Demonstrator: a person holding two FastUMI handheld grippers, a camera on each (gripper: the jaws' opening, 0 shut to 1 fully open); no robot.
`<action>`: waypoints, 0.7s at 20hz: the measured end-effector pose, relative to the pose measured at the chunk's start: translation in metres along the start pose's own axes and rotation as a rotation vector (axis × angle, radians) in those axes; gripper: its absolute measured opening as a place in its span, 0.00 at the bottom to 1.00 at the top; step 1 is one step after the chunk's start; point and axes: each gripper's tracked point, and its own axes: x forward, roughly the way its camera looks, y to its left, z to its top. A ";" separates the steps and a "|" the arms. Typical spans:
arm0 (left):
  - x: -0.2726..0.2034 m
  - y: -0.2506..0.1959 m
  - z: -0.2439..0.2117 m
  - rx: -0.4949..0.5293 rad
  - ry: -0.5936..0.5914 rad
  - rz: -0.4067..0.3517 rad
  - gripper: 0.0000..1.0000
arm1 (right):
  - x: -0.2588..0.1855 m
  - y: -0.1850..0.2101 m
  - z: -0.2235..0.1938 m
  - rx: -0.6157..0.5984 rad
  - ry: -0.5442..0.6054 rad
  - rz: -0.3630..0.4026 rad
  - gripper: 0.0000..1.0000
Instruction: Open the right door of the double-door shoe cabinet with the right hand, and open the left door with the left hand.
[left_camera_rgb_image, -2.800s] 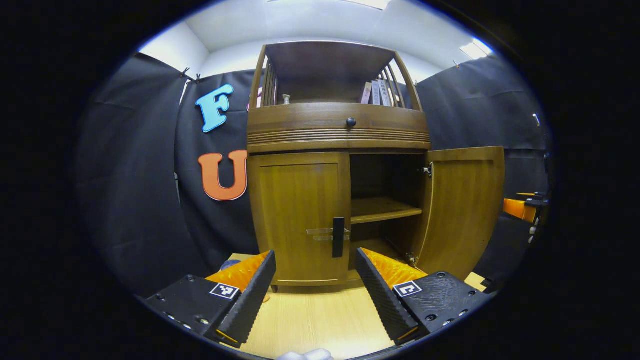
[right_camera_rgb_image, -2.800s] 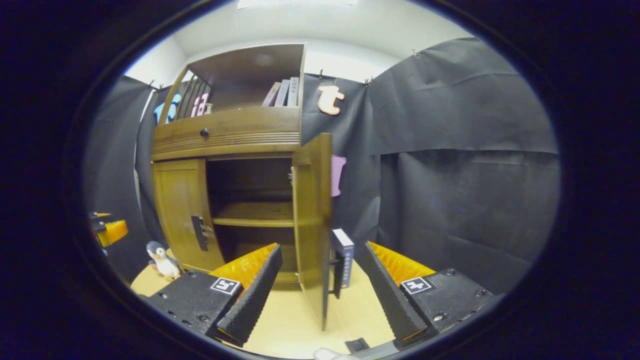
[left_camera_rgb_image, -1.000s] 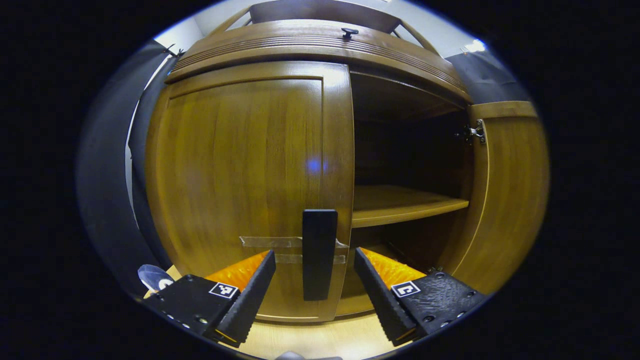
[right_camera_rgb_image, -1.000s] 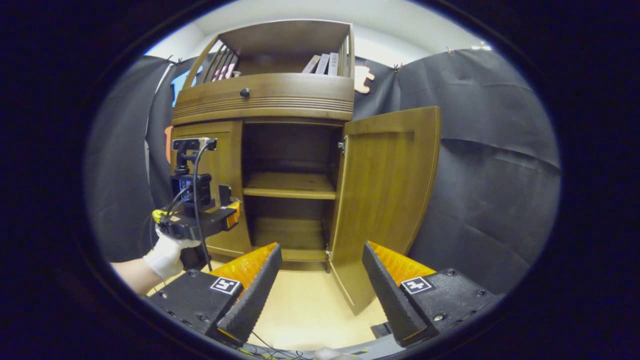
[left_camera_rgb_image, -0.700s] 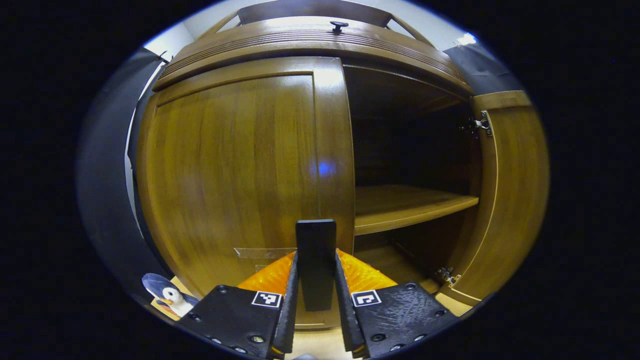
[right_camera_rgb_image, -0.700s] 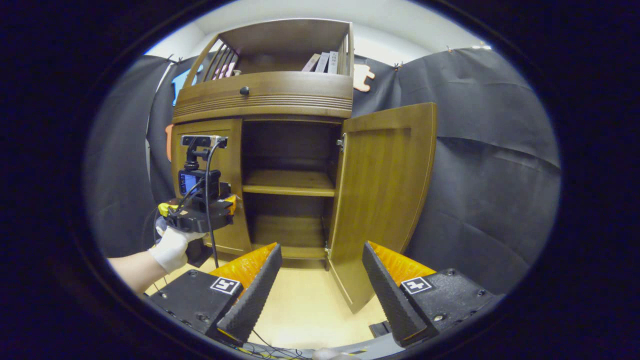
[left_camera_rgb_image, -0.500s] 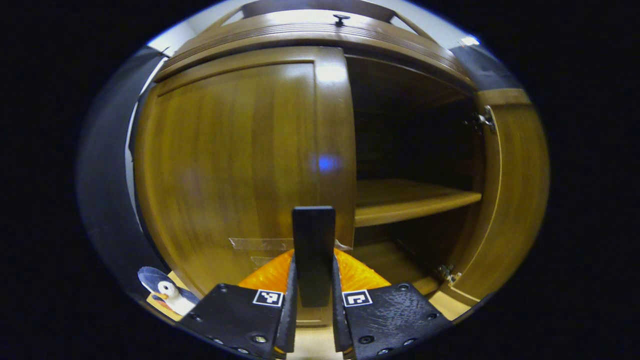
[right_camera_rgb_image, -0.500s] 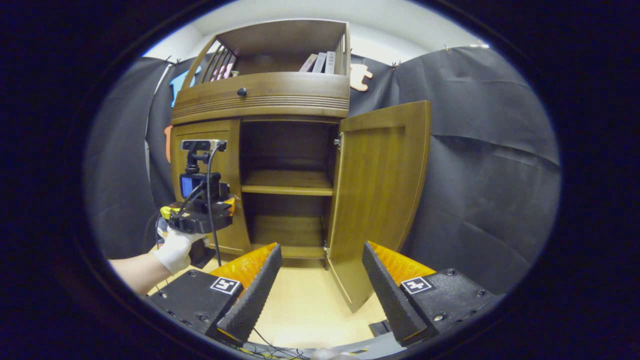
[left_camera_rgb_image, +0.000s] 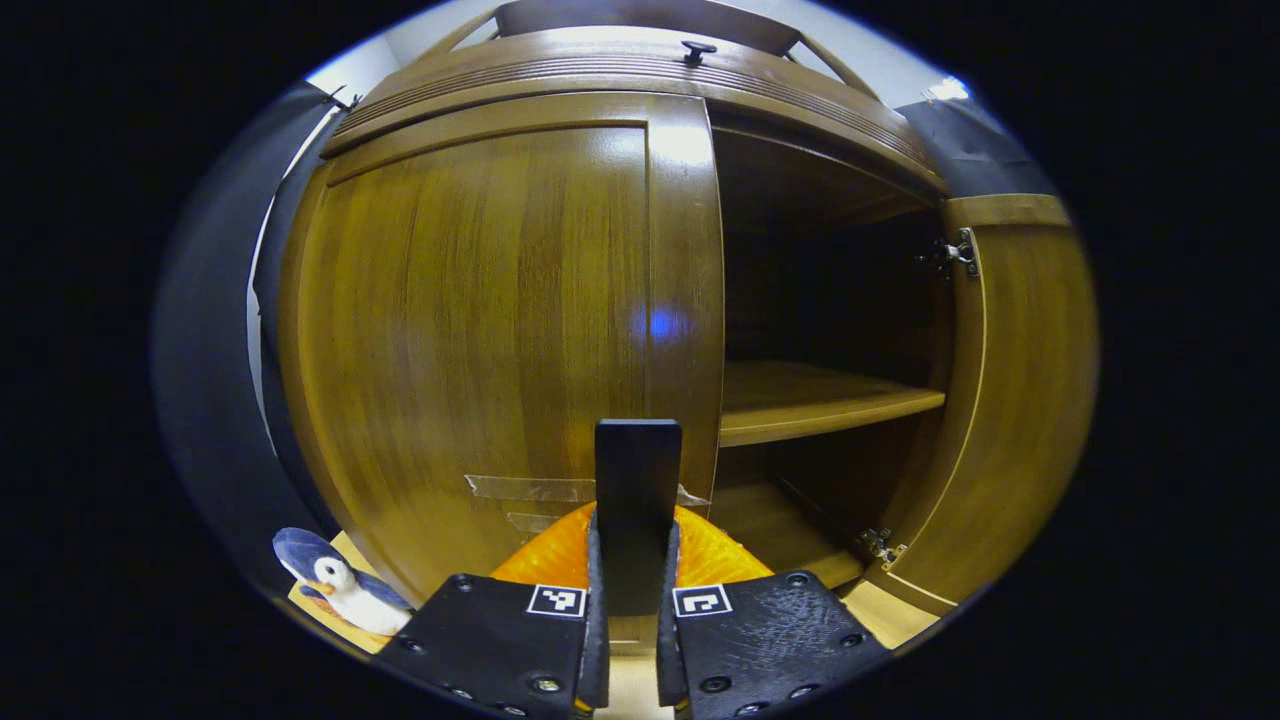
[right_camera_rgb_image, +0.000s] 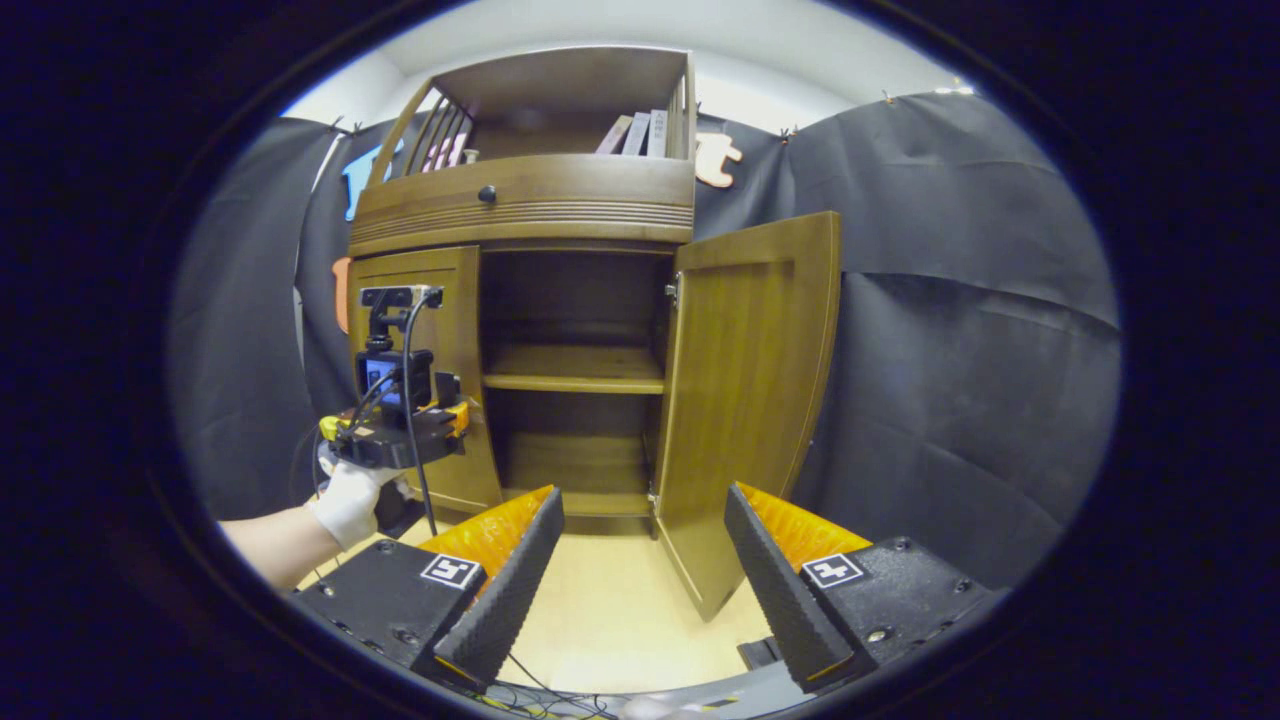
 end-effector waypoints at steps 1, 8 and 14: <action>-0.005 0.001 0.000 0.005 -0.001 -0.005 0.18 | -0.002 0.000 0.001 0.000 -0.003 0.002 1.00; -0.052 0.011 -0.006 0.009 0.005 -0.030 0.18 | -0.014 0.008 -0.007 0.014 0.004 0.043 1.00; -0.101 0.030 -0.013 -0.002 0.015 -0.009 0.17 | -0.035 0.026 -0.014 0.019 0.002 0.099 1.00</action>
